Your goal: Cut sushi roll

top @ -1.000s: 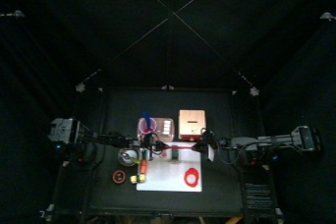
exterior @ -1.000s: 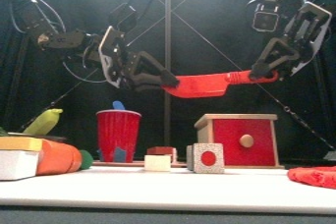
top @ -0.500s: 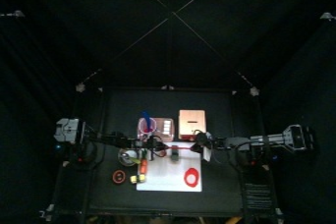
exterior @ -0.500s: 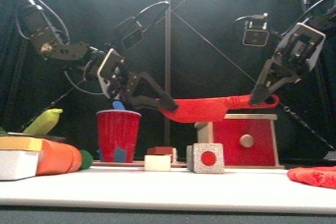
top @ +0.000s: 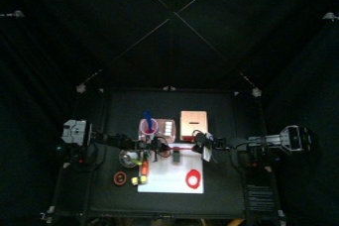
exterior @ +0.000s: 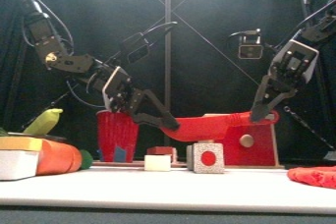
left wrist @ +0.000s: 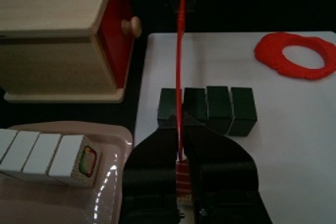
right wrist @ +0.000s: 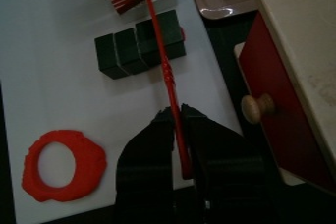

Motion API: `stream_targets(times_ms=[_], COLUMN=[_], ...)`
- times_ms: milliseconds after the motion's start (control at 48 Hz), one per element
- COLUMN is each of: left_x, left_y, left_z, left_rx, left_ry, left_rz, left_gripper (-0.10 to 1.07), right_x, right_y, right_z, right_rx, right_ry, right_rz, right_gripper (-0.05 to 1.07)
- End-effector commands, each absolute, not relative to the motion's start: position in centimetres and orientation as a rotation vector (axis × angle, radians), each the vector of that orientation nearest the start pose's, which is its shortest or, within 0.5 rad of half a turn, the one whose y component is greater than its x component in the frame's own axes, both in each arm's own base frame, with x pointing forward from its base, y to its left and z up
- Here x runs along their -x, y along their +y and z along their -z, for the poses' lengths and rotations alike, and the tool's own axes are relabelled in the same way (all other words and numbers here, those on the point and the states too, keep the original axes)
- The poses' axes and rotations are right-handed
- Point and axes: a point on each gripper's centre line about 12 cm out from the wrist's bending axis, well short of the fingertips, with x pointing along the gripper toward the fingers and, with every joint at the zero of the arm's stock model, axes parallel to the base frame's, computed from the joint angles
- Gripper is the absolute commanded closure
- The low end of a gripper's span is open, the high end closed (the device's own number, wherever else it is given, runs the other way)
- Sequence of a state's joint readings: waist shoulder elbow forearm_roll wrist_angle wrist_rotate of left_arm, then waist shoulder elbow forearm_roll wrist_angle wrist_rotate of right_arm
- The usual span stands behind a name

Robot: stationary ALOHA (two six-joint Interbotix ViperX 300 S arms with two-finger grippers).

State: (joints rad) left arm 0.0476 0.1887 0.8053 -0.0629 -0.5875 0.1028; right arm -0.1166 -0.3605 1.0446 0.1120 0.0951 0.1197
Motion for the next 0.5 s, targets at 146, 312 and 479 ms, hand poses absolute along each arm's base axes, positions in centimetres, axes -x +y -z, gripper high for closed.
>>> stream_targets(times_ms=[146,312,479], left_x=[-38.5,-38.5,-38.4], left_y=[1.9,2.0,2.0], left_z=[-11.2,-10.9,-10.8], left_rx=[-0.037,-0.027,-0.026], left_ry=[0.440,0.461,0.466], left_rz=[-0.065,-0.073,-0.071], left_gripper=[0.64,0.64,0.64], right_x=[-27.3,-27.5,-27.7], right_y=[-3.4,-3.4,-3.1], right_z=[-15.8,-15.1,-14.4], right_rx=[-0.293,-0.299,-0.311], right_ry=[0.760,0.782,0.804], right_rz=[0.208,0.211,0.211], right_gripper=[0.85,0.85,0.85])
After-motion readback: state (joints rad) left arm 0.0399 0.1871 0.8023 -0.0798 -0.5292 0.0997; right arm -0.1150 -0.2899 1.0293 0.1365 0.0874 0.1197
